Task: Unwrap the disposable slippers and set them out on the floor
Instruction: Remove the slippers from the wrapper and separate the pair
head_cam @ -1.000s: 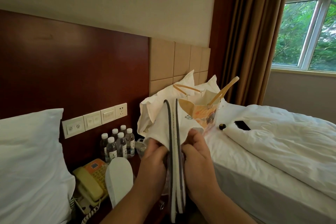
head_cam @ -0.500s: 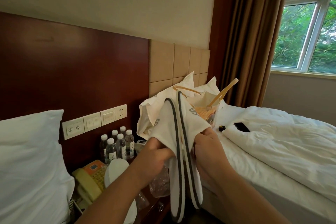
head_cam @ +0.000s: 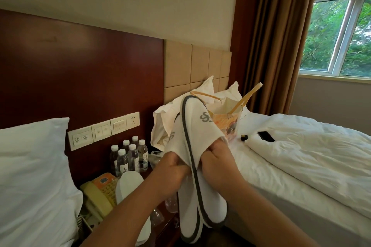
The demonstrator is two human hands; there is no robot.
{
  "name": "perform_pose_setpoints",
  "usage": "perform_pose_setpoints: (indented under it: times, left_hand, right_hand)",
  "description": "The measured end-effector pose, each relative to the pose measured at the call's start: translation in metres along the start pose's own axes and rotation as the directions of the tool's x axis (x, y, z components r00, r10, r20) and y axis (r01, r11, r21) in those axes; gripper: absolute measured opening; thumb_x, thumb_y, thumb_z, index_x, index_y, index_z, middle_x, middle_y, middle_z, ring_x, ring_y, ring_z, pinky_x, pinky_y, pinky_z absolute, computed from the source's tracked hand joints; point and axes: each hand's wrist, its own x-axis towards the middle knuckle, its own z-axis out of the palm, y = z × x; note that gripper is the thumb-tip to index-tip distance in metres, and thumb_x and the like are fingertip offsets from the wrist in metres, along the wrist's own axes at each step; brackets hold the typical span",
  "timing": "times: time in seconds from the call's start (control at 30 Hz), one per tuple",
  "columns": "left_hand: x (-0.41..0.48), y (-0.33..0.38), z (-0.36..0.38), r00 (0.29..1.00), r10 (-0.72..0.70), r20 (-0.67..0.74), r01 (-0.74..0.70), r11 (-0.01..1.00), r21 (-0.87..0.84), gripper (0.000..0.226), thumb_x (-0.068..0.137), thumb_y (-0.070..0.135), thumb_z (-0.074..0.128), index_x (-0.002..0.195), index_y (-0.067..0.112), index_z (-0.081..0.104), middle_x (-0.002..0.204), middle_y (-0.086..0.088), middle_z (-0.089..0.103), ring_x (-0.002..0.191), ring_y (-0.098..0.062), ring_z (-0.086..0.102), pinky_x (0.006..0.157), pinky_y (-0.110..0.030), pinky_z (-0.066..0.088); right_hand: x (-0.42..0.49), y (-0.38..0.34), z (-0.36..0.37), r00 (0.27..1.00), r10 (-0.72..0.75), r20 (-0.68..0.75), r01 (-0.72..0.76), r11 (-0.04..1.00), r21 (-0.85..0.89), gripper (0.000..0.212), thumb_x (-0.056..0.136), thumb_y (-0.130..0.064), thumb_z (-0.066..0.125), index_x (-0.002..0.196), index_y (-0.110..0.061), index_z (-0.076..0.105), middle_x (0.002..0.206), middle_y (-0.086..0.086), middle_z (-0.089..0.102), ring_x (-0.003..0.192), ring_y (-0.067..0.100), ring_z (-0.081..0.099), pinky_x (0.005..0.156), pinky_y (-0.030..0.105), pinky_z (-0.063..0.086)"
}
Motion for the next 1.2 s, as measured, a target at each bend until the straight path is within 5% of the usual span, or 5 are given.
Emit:
perform_pose_setpoints:
  times: [0.37,0.53,0.67,0.8,1.2]
  left_hand:
    - [-0.001,-0.012,-0.005,0.998,-0.043,0.046,0.026,0.948,0.319,0.036,0.085,0.009,0.056,0.118,0.022,0.06,0.11,-0.004,0.065,0.1,-0.018,0.062,0.085,-0.029,0.053]
    - [0.0,-0.02,0.002,0.998,-0.036,0.044,0.008,0.854,0.52,0.032,0.091,0.001,0.049,0.12,0.006,0.063,0.112,-0.015,0.066,0.103,-0.024,0.06,0.082,-0.024,0.049]
    - [-0.001,-0.02,0.0,0.994,-0.094,0.054,0.039,0.774,0.633,0.027,0.093,0.007,0.046,0.118,0.005,0.057,0.116,-0.015,0.059,0.112,-0.025,0.056,0.083,-0.02,0.041]
    - [-0.002,-0.014,-0.009,0.974,-0.202,0.102,0.06,0.665,0.745,0.047,0.094,0.008,0.048,0.139,0.011,0.035,0.14,-0.01,0.042,0.131,-0.024,0.041,0.098,-0.021,0.033]
    - [-0.002,-0.003,-0.011,0.952,-0.273,0.139,0.016,0.495,0.869,0.05,0.088,0.017,0.064,0.131,0.022,0.038,0.113,-0.001,0.048,0.097,-0.019,0.052,0.076,-0.026,0.042]
  right_hand:
    - [-0.003,0.008,0.006,0.977,0.188,0.101,-0.141,0.923,-0.357,0.026,0.091,-0.007,0.049,0.114,-0.007,0.062,0.105,0.005,0.061,0.106,0.029,0.056,0.098,0.038,0.049]
    - [0.0,0.0,0.003,0.974,0.225,0.036,-0.158,0.781,-0.605,0.017,0.091,-0.015,0.054,0.081,-0.004,0.063,0.089,0.013,0.062,0.083,0.025,0.058,0.076,0.031,0.053]
    - [-0.001,0.001,-0.004,0.955,0.217,0.202,-0.033,0.755,-0.655,0.026,0.096,-0.012,0.049,0.115,-0.001,0.062,0.106,0.009,0.059,0.1,0.021,0.052,0.098,0.033,0.046]
    - [-0.001,0.003,-0.016,0.924,0.293,0.245,-0.042,0.716,-0.696,0.012,0.091,-0.013,0.051,0.08,-0.016,0.055,0.077,-0.008,0.049,0.085,0.017,0.051,0.075,0.023,0.044]
    - [-0.004,0.031,-0.027,0.87,0.445,0.212,-0.046,0.502,-0.864,0.035,0.092,-0.018,0.06,0.127,-0.013,0.054,0.109,0.002,0.051,0.113,0.024,0.054,0.088,0.025,0.041]
